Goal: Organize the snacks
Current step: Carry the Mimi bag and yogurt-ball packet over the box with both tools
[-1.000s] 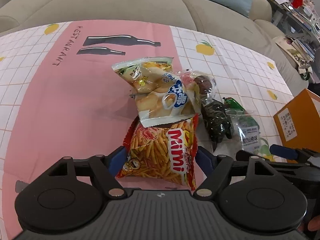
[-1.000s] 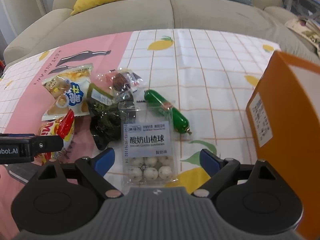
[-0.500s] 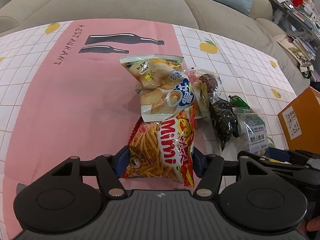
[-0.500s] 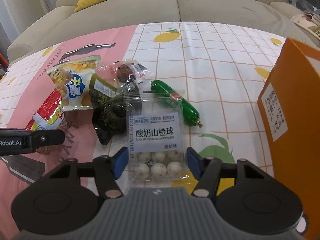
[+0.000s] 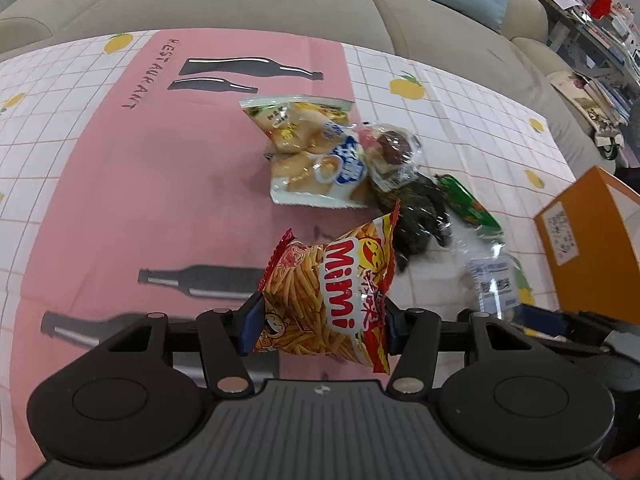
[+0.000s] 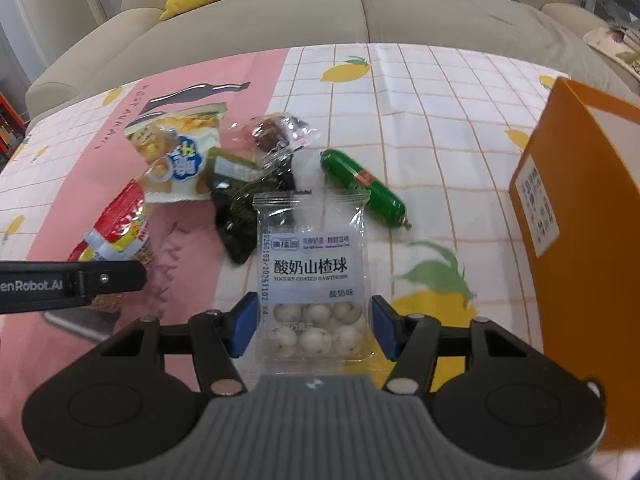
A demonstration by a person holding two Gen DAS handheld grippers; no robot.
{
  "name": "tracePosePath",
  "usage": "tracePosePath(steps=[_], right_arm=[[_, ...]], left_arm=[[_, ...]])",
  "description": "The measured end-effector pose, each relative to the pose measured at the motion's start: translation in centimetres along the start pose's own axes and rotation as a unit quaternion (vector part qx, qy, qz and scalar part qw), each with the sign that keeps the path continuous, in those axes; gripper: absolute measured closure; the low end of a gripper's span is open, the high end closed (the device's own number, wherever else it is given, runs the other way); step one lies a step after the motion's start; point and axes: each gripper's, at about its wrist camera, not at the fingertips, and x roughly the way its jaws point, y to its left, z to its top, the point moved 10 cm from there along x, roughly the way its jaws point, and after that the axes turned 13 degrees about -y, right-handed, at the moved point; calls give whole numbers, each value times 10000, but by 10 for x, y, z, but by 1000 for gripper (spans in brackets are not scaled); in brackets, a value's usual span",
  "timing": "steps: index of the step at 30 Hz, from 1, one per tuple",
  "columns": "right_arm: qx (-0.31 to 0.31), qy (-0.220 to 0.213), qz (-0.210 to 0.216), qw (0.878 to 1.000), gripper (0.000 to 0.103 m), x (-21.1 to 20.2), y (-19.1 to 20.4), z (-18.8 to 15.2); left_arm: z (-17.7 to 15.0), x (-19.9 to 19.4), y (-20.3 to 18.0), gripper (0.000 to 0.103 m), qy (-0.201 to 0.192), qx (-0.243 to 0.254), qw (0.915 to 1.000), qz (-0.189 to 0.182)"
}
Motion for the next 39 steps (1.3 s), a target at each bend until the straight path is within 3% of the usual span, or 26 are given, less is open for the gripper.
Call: tracePosePath(steps=[14,25,32,39], right_arm=[[72,-83,226,9997,45,-77,2,1],[255,-469,381,9979,46,-144,-29,22],[23,-908,52,9959,46,-185,-74,58],[-106,-1078,-448,9931,46,-206,-133,87]], left_arm=[[9,-63,-42,40,-157,26,9990,-423],[20,-103,-94,40,-271,284,9962,-779],[40,-118,-157,40,-444,748,9885,-1236],[54,-106,-227,40,-422,1259,9771,-1661]])
